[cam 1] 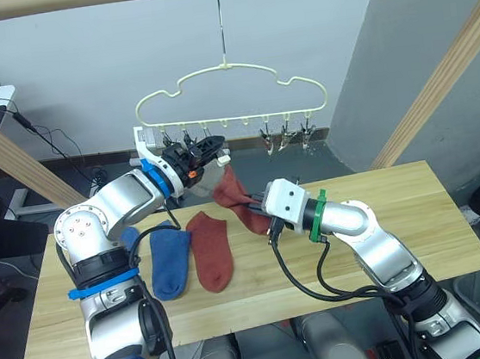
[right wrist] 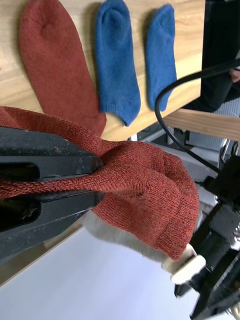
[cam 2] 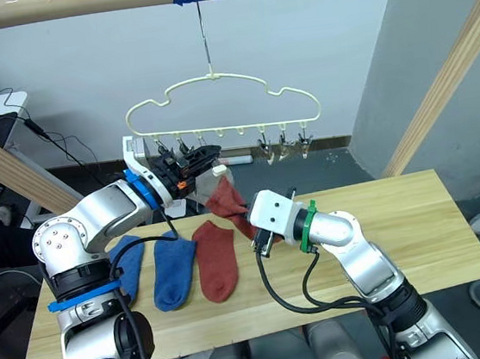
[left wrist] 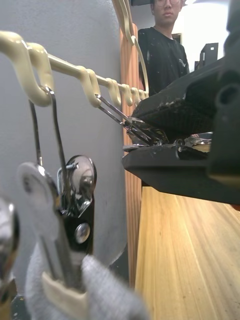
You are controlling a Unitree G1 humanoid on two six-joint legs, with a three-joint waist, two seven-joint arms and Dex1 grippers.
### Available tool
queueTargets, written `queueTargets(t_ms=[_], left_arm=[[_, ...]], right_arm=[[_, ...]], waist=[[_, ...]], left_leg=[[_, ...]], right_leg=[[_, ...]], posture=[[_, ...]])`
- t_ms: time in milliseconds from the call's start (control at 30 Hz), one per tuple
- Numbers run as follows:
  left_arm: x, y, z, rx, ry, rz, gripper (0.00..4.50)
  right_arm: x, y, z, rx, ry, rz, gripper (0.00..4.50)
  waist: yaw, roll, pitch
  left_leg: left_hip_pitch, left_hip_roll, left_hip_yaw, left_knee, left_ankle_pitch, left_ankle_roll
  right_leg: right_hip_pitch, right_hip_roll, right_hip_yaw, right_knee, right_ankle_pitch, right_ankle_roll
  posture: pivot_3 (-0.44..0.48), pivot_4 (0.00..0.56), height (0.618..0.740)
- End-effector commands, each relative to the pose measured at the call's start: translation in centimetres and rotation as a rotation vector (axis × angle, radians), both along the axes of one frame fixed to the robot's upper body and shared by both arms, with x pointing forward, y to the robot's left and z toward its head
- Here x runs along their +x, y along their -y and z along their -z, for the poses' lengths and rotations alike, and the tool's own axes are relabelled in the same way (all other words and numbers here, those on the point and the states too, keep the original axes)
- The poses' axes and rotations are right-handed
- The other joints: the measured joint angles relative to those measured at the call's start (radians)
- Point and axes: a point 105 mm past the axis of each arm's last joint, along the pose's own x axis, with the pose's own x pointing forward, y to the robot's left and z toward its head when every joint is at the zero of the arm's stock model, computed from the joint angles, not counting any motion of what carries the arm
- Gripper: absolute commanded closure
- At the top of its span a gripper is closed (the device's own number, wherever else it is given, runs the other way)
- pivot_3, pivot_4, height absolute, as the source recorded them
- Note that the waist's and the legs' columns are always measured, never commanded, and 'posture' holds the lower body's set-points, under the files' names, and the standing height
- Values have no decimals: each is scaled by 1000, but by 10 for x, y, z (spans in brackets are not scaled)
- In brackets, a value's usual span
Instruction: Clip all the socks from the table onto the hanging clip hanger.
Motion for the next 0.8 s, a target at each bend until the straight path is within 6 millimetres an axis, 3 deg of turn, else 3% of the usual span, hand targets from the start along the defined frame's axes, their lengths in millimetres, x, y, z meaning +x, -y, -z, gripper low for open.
queueTargets(t_ms=[33,800], left_arm=[[-3,-2,-2,6,14,-5,4184],[-11,4,3,77,39,60,4184]], right_arm=[[-5,-7,-12,25,39,-43,4472],[4,-6,-16,4,62,-47,4472]], waist=[[1,0,0],[3,0,0]], left_leg=[[0,0,0,0,0,0],[0,0,0,-1,0,0]], right_leg=[[0,0,0,0,0,0],[0,0,0,-2,0,0]], posture=[[-128,242,740],[-123,234,740]])
